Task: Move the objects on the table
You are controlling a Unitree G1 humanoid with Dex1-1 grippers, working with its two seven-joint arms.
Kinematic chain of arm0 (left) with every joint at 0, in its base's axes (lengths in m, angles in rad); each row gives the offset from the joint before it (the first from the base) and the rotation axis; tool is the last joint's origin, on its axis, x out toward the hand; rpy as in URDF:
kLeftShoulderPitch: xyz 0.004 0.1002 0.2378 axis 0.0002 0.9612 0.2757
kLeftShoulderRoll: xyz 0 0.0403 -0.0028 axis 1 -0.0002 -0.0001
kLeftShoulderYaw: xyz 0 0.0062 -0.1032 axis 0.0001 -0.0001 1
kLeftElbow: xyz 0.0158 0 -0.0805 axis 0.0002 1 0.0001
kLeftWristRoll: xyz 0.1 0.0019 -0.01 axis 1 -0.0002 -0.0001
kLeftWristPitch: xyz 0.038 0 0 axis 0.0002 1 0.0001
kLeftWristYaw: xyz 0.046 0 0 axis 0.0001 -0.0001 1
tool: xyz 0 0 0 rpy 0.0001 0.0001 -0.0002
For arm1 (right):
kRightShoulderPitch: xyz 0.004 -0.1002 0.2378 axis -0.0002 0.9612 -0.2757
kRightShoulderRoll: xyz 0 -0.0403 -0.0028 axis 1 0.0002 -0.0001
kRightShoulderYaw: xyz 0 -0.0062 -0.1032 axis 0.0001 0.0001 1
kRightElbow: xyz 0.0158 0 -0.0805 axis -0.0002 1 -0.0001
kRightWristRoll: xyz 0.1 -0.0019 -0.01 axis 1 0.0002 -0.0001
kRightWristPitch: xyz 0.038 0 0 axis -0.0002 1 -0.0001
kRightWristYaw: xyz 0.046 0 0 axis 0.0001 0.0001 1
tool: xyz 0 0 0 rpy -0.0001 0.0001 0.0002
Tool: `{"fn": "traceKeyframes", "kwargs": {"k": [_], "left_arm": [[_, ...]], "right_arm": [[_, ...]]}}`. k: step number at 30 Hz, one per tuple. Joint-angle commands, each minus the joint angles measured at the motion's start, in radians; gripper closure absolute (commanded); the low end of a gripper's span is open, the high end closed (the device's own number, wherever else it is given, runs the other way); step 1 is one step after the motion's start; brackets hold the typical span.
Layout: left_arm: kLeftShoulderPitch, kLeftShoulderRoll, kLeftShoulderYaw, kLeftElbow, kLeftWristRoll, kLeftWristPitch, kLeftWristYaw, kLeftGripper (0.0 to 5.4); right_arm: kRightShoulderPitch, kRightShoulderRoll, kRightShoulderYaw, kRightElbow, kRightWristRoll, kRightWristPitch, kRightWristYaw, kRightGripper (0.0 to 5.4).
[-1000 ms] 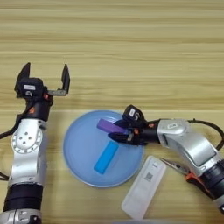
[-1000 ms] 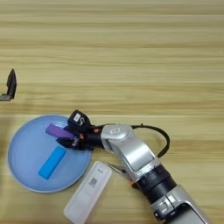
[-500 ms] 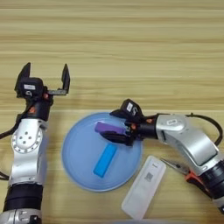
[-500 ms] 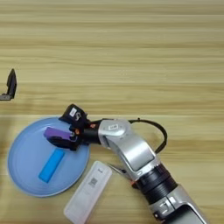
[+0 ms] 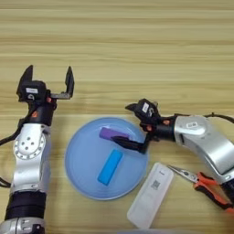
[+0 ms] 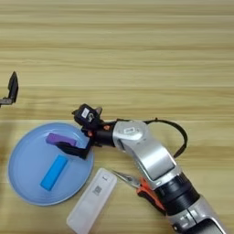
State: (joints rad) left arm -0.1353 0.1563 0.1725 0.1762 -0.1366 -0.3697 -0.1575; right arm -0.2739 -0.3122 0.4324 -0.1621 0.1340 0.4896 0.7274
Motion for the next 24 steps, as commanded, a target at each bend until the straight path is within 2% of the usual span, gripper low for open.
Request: {"fn": "traceKeyframes", "kwargs": {"k": [1,7,14,24], "left_arm": [[-0.007,-0.002,-0.003,0.005,-0.002,0.004,-0.001,0.0],[-0.009,-0.001,-0.002,0.005,-0.003,0.006,-0.003,0.0],[-0.011,-0.002,-0.003,0.002,-0.003,0.007,-0.002,0.0],[-0.013,-0.012,-0.005,-0.004,-0.011,0.019,-0.002,0.0]], "right_arm": [[0.03,-0.049,-0.002,-0.026,-0.04,-0.028,-0.005,0.02],[0.055,-0.082,-0.004,-0.04,-0.066,-0.042,-0.008,0.02],[0.05,-0.1,0.022,-0.02,-0.15,-0.086,-0.03,0.02],[0.023,-0.119,0.069,-0.018,-0.302,-0.167,-0.068,0.02]]}}
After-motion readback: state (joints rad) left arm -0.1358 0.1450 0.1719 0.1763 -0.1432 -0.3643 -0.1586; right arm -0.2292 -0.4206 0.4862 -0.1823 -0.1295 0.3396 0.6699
